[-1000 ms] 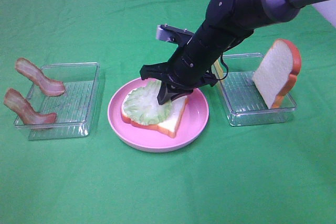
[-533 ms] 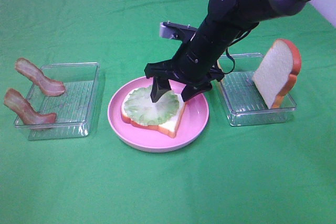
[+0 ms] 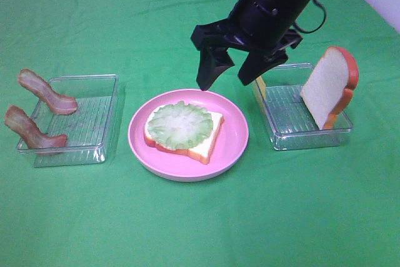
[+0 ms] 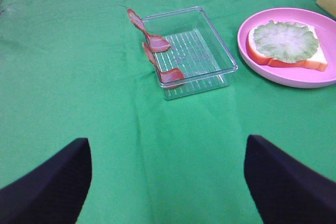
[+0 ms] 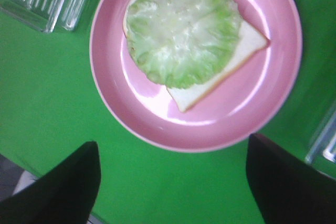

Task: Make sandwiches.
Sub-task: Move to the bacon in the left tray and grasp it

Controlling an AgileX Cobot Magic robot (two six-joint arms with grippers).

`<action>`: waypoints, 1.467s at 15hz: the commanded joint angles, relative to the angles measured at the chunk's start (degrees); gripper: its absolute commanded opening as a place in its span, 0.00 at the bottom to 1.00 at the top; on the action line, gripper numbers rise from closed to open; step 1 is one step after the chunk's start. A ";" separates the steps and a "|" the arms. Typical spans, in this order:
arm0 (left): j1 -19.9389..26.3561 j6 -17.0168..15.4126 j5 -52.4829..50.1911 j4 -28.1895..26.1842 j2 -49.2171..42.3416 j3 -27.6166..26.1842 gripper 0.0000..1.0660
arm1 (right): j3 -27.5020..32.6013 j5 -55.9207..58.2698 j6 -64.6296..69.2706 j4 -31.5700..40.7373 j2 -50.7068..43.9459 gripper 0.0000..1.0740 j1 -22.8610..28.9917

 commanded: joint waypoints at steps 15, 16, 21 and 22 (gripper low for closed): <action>-0.34 -0.06 -0.52 -0.29 -1.15 0.06 0.72 | 35.92 13.24 6.30 -15.30 -56.72 0.68 -0.06; -0.34 -0.06 -0.52 -0.29 -1.15 0.06 0.72 | 38.50 13.24 6.25 -15.30 -60.56 0.68 -0.06; -0.34 -0.11 -0.52 -0.29 -1.09 0.06 0.72 | 47.21 12.49 4.30 -16.96 -78.32 0.68 -0.06; -0.34 -0.11 -0.52 -0.29 -1.09 0.06 0.72 | 49.45 11.86 4.30 -17.30 -83.02 0.68 -0.06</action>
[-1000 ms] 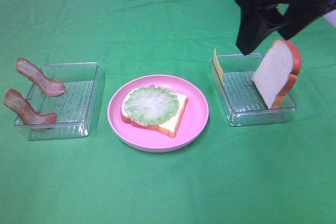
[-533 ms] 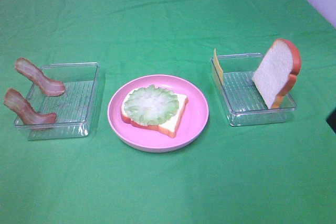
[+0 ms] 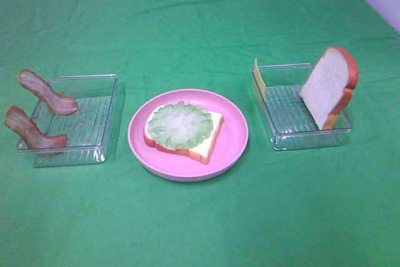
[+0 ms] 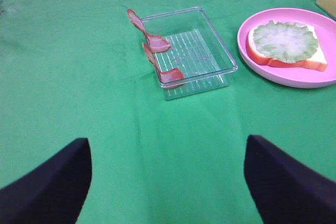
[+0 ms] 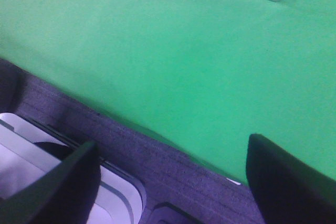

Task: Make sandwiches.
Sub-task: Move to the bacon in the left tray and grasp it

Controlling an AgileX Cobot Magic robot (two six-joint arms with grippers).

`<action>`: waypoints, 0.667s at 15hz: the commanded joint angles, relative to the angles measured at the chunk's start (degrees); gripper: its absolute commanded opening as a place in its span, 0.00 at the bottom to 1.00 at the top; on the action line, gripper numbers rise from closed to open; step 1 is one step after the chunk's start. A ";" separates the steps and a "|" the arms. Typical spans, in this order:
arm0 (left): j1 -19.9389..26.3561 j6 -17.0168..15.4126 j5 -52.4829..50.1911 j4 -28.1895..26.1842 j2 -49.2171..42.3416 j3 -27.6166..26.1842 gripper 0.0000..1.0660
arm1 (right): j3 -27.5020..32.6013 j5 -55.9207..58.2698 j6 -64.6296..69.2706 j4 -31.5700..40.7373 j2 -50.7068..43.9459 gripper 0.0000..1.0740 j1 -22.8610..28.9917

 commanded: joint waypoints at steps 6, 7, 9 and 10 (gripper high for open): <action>-0.34 -0.11 -0.57 -0.29 -0.97 0.06 0.72 | 4.30 -4.41 -2.12 -0.97 -19.71 0.68 -0.06; -0.34 -0.11 -0.57 -0.29 -0.69 0.06 0.72 | 4.58 -5.33 -2.12 -0.97 -22.23 0.68 -0.06; -0.34 -1.72 -1.95 -0.40 2.18 -1.09 0.72 | 5.33 -6.53 -2.12 -0.97 -25.55 0.68 -0.06; -0.34 -3.32 -3.21 -0.23 5.33 -2.29 0.72 | 5.33 -6.53 -2.12 -0.97 -25.21 0.68 0.11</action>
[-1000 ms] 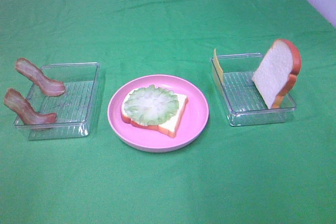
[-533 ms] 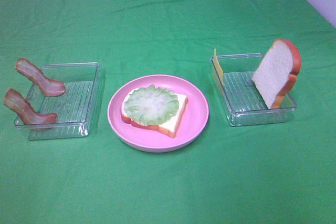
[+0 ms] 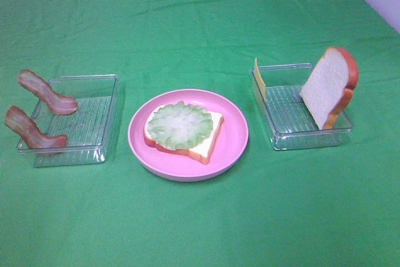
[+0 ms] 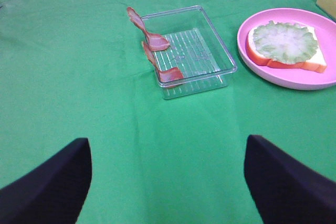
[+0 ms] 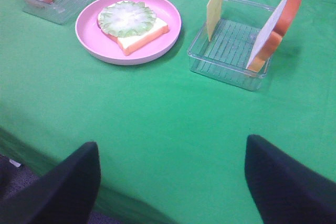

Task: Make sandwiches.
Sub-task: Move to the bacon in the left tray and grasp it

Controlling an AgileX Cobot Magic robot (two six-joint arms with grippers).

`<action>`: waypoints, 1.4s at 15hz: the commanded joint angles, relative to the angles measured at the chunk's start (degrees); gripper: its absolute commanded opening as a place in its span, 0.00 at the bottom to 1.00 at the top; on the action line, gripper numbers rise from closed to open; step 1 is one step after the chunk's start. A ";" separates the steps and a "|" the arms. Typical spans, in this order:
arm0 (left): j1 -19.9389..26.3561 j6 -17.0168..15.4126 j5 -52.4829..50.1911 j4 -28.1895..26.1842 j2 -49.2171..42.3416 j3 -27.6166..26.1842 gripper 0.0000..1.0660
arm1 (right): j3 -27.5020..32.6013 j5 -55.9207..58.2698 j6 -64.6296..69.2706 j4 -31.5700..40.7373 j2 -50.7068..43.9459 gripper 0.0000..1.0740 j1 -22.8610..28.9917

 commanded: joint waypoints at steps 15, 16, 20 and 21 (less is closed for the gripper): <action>-0.34 -15.24 0.92 6.47 88.29 -38.04 0.72 | 1.09 -2.41 -1.89 -0.29 -0.74 0.68 0.11; -0.34 -15.07 0.97 6.07 91.21 -39.76 0.72 | 1.09 -2.41 -1.89 -0.29 -0.74 0.68 0.11; -0.34 -15.07 0.11 5.79 99.24 -42.00 0.72 | 1.09 -2.41 -1.83 -0.29 -0.74 0.68 0.11; -0.34 -15.07 -0.57 5.56 100.10 -42.00 0.72 | 1.09 -2.41 -1.83 -0.29 -0.74 0.68 0.11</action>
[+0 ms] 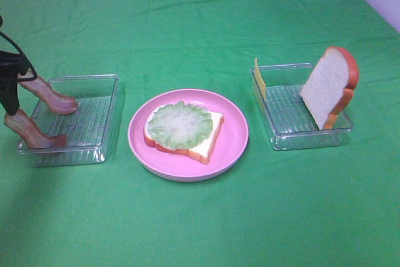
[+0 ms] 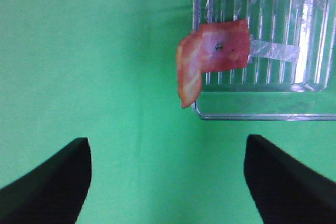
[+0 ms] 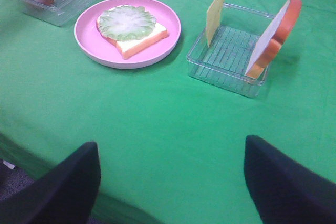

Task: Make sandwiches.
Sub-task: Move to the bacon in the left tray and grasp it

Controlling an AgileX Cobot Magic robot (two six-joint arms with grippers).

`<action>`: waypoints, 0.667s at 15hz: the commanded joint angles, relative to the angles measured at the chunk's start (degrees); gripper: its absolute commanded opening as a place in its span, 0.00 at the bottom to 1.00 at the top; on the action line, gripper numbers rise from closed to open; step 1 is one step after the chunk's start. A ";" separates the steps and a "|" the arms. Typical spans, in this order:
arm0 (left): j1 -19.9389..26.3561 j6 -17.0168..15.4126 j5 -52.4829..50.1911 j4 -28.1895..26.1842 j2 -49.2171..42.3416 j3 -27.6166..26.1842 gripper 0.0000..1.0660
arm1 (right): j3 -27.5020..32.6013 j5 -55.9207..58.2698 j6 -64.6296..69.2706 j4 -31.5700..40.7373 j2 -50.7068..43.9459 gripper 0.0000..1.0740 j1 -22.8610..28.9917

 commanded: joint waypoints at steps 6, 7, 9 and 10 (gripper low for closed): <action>-0.34 1.55 -7.33 -5.04 8.59 -0.29 0.72 | 0.11 -0.74 -0.40 -0.29 -0.52 0.68 0.11; -0.34 1.95 -7.79 -5.44 8.82 -0.29 0.72 | 0.11 -0.74 -0.40 -0.29 -0.52 0.68 0.11; -0.34 2.06 -9.00 -5.84 8.82 -0.23 0.66 | 0.11 -0.74 -0.40 -0.29 -0.52 0.68 0.11; -0.34 2.06 -9.45 -5.79 8.82 -0.23 0.60 | 0.11 -0.74 -0.40 -0.29 -0.52 0.68 0.11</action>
